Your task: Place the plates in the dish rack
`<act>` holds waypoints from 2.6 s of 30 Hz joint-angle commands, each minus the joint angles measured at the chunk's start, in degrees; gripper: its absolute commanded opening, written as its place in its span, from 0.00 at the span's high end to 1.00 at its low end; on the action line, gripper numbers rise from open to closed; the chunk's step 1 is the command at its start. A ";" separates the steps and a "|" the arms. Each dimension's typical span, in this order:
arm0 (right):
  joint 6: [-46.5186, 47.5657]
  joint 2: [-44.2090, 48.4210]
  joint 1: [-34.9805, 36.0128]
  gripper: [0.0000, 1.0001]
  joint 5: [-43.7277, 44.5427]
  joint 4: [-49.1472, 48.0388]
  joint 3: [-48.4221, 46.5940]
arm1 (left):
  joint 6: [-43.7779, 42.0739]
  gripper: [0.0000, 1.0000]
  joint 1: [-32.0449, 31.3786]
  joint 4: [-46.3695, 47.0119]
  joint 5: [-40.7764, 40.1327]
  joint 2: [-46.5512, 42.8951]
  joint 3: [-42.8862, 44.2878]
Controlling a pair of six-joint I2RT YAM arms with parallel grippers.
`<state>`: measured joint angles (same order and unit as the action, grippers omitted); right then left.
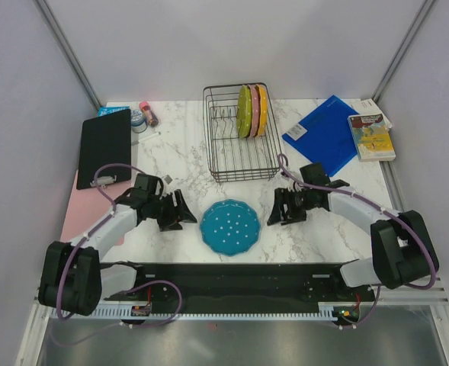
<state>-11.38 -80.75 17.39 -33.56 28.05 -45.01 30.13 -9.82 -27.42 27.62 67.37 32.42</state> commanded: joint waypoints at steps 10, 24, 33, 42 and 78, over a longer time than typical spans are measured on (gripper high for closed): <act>-27.20 0.16 0.28 0.23 -9.59 -39.63 18.20 | 7.22 0.31 -9.24 13.18 1.21 13.30 -0.17; -24.22 -24.01 3.17 0.23 -17.24 -45.46 11.71 | 7.49 0.98 -14.08 18.89 3.76 24.82 3.09; -23.60 -23.40 6.25 0.36 -18.38 -46.86 12.06 | 6.61 0.98 -13.99 21.97 5.69 23.94 1.24; -10.81 -7.69 6.25 1.00 -15.39 -20.53 4.60 | 1.52 0.49 -13.91 15.74 2.89 20.44 6.24; 17.96 -46.95 26.38 1.00 93.48 -27.61 -91.66 | -9.30 0.22 1.03 5.09 -13.56 -18.94 9.68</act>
<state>1.89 -132.22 44.49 46.54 18.61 -133.12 18.87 -9.32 -24.29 11.79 49.54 43.51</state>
